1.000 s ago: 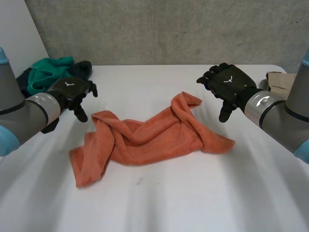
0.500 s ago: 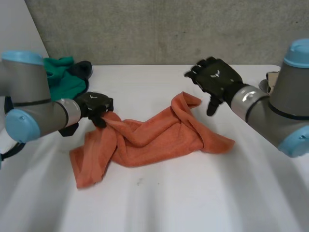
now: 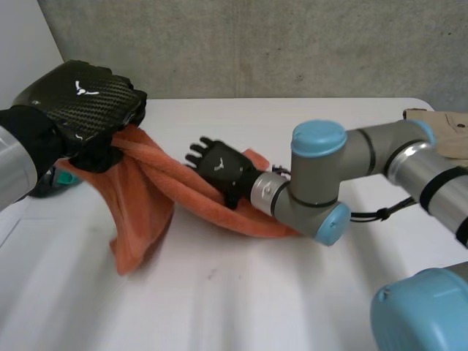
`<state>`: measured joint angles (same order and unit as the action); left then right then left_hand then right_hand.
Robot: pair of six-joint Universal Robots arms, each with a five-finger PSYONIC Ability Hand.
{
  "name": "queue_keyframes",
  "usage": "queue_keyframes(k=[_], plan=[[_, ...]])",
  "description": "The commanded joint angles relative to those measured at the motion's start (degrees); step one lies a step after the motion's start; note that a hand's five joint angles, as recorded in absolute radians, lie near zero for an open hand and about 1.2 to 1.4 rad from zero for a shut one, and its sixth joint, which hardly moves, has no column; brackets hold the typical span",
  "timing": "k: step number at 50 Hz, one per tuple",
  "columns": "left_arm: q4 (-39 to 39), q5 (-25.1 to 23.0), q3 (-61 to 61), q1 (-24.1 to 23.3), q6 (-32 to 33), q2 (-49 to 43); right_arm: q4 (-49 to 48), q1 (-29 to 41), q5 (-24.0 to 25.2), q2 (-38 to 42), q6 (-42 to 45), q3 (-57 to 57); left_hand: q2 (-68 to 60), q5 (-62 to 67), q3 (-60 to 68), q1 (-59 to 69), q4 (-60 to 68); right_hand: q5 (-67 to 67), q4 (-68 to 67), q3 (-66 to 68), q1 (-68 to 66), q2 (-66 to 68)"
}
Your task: Fold the laundry.
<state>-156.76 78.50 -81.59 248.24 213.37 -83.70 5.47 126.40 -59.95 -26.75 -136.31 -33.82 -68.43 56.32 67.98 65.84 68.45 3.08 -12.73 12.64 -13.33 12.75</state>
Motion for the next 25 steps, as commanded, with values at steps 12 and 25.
queue_keyframes(k=[12, 25], plan=[[-18.04, 7.7, 15.37, 5.07, 4.69, -14.28, -38.12, -4.93, -32.06, -14.17, -5.72, 1.78, -11.57, 13.68, 12.02, 14.16, 11.55, 66.92, -67.27, 67.36, -66.67, 67.25], [-24.12, 13.17, 16.65, 2.17, -1.64, -21.15, -43.35, -11.53, -30.14, -29.06, -7.3, -24.87, -11.57, 13.68, 12.02, 14.16, 11.55, 66.92, -67.27, 67.36, -66.67, 67.25]])
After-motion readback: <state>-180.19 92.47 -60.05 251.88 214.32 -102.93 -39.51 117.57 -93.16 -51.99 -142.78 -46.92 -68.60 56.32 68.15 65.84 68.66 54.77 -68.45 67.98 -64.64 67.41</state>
